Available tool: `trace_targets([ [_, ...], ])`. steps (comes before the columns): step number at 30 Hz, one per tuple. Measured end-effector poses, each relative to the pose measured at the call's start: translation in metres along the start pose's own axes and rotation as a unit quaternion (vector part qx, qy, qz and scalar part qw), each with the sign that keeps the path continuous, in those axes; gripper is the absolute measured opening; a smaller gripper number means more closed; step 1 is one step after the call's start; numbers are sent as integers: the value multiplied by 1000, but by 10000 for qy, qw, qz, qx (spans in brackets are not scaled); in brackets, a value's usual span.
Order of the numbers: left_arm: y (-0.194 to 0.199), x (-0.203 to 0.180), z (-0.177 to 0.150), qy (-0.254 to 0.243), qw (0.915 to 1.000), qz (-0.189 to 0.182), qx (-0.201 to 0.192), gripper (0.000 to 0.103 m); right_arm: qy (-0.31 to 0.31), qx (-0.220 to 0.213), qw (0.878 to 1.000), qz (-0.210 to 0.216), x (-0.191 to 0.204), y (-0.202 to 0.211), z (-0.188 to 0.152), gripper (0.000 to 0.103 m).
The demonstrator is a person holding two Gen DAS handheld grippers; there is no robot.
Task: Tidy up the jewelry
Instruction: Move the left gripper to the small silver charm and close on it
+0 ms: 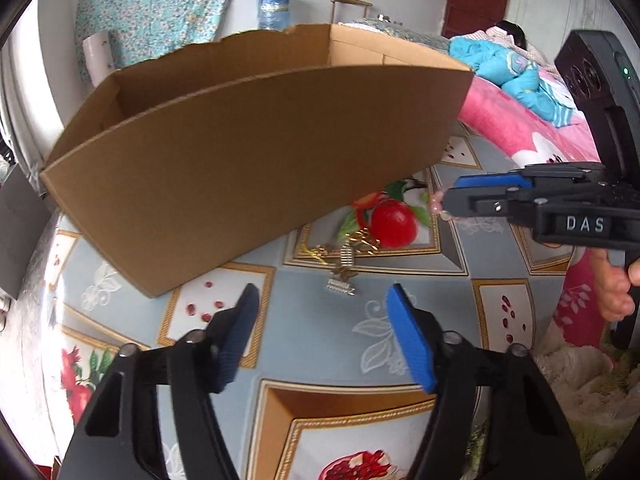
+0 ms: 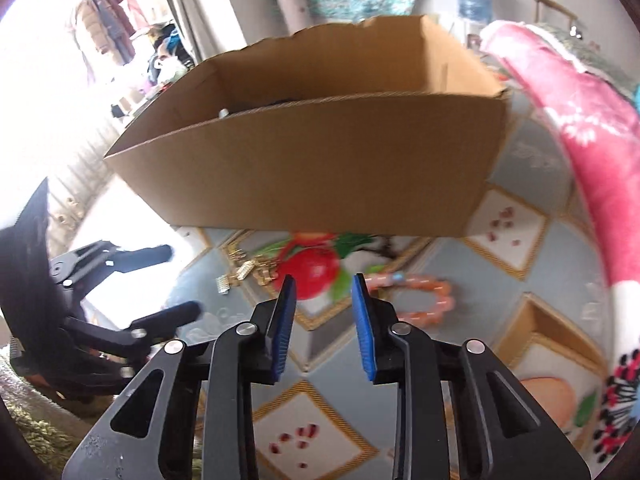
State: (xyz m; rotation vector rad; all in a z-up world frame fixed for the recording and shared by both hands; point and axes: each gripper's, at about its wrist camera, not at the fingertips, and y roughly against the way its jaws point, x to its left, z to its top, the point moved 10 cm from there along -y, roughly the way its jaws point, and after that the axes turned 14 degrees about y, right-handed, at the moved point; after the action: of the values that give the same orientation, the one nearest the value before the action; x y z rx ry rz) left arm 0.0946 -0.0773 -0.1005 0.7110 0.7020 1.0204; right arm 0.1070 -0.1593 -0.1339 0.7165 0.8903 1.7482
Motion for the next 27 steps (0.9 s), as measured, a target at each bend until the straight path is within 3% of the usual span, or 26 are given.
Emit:
trace_targets([
  [2, -7, -6, 0, 3, 9999, -50, 117, 44, -10, 31, 9999, 165, 8, -6, -1, 24],
  [5, -12, -8, 0, -3, 9997, -112, 220, 33, 31, 76, 9994, 339, 27, -7, -1, 22],
  [15, -23, -14, -2, -751, 9969, 82, 226, 28, 65, 130, 9981, 591, 41, -18, -2, 21],
  [22, -24, -18, -2, -928, 9955, 16, 214, 14, 40, 81, 9979, 642, 41, -19, -1, 20],
  [27, -22, -17, -3, -923, 9956, -34, 181, 14, 142, -60, 9967, 791, 49, -15, 4, 20],
])
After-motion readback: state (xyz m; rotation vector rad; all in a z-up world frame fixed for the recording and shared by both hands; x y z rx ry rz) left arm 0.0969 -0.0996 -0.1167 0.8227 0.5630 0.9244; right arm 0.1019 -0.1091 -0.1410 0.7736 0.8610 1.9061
